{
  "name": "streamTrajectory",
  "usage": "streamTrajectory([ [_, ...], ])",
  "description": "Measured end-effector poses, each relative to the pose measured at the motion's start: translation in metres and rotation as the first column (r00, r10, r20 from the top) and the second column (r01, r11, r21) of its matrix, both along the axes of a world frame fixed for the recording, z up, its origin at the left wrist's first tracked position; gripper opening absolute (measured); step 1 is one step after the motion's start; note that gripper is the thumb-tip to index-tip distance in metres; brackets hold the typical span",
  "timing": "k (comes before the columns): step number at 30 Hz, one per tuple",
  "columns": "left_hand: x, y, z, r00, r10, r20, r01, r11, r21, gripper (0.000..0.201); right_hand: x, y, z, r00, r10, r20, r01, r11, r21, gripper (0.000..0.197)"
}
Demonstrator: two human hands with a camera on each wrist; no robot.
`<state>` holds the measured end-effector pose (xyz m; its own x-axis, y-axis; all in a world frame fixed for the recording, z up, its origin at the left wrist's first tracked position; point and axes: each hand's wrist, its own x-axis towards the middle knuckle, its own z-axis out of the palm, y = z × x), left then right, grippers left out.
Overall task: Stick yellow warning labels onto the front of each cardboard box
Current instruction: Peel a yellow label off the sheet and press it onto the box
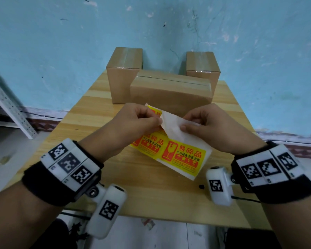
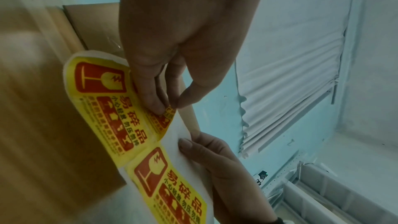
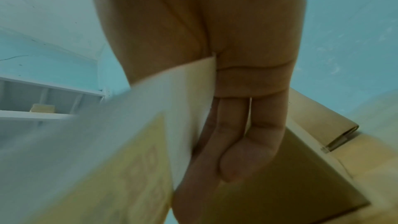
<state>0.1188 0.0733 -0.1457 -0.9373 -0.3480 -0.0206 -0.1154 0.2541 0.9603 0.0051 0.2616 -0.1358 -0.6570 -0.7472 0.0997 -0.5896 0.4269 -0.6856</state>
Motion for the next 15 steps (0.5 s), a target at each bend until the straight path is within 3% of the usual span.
streamTrajectory([
  [8, -0.004, -0.004, -0.004, 0.999, -0.046, 0.026, 0.038, 0.966, 0.254, 0.020, -0.008, 0.004, -0.003, 1.000, -0.021, -0.001, 0.021, 0.999, 0.029, 0.013],
  [15, -0.004, -0.010, -0.005, 0.999, -0.034, 0.026, 0.024, 0.951, 0.308, 0.016, -0.018, 0.012, -0.004, 0.999, -0.036, -0.001, 0.036, 0.996, 0.083, 0.008],
])
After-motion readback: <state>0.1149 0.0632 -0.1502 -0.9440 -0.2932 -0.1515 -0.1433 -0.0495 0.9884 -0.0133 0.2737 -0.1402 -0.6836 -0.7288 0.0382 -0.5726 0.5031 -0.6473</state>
